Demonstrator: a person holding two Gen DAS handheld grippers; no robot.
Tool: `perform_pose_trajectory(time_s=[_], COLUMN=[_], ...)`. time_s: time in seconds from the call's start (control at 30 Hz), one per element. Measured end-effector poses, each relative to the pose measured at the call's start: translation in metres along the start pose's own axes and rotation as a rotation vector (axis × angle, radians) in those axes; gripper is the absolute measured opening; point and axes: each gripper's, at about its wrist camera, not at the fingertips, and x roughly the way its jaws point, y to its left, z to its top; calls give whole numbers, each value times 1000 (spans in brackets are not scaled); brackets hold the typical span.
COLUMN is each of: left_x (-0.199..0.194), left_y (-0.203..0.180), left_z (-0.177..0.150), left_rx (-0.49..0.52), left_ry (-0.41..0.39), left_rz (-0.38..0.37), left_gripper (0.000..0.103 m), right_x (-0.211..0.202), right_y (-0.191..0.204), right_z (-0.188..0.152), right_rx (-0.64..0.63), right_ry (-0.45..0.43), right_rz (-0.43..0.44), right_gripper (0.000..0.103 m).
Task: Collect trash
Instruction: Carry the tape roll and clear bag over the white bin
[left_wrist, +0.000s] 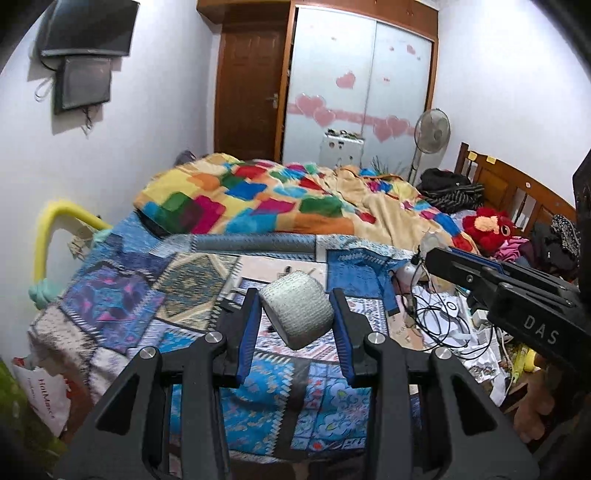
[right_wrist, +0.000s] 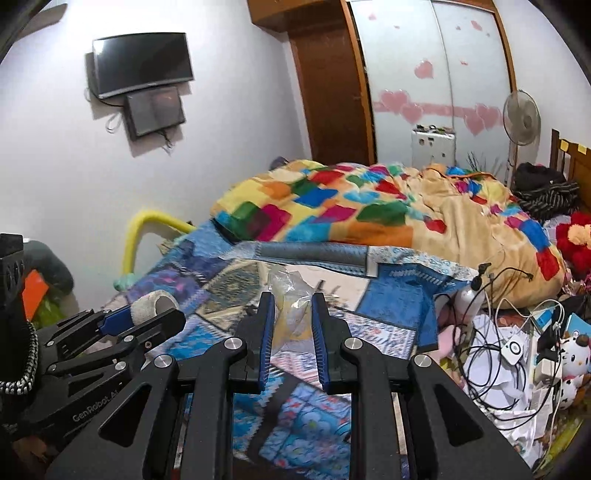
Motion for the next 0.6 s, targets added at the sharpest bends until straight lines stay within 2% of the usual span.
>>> perform_pose_trajectory(time_s=[0.3, 0.6], left_x=[-66, -114], left_y=[40, 97], left_z=[-28, -64], left_rx=[-16, -57], left_ry=[-36, -22], left_rz=[70, 169], left_gripper=[37, 37], right_x=[-23, -25], right_y=[58, 115], right_z=[-22, -42], right_rx=[-42, -90], right_ry=[6, 42], right_rz=[80, 156], right_gripper=[18, 18])
